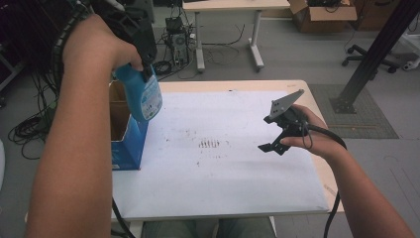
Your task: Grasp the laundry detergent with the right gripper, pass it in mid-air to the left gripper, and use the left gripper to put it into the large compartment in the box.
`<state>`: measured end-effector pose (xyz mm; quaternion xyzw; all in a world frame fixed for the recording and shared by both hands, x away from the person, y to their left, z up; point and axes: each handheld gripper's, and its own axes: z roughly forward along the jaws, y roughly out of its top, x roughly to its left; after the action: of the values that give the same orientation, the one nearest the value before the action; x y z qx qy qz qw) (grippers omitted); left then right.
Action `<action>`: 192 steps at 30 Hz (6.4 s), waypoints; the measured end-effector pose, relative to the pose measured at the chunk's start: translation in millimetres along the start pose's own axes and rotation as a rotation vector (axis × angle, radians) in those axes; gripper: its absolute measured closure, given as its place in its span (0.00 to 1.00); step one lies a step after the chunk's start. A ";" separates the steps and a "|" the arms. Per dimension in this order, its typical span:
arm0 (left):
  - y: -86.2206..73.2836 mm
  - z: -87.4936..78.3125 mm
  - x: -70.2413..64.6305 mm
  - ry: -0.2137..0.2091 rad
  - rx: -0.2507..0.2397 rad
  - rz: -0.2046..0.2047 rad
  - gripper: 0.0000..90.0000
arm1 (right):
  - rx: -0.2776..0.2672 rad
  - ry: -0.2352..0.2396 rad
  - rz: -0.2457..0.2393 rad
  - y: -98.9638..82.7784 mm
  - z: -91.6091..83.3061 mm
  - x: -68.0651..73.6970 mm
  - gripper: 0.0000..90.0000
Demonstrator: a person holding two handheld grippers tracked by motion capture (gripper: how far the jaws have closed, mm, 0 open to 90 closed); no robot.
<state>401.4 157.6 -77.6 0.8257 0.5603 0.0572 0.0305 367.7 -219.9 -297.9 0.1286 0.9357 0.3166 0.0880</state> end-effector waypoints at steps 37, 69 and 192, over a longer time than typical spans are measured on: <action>-42.6 1.8 101.2 0.011 -0.018 -0.367 0.42 | 0.098 0.007 0.001 13.0 -18.5 -13.1 0.03; -39.1 88.7 109.9 -0.032 0.047 -0.351 0.42 | 0.127 0.023 0.025 10.2 -15.1 -12.8 0.03; -44.7 207.3 100.3 -0.011 0.099 -0.331 0.31 | 0.111 0.040 0.018 -5.2 -6.4 -3.3 0.03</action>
<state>423.5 270.2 -282.2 0.7230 0.6906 0.0192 0.0020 368.3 -228.6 -295.8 0.1354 0.9521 0.2676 0.0589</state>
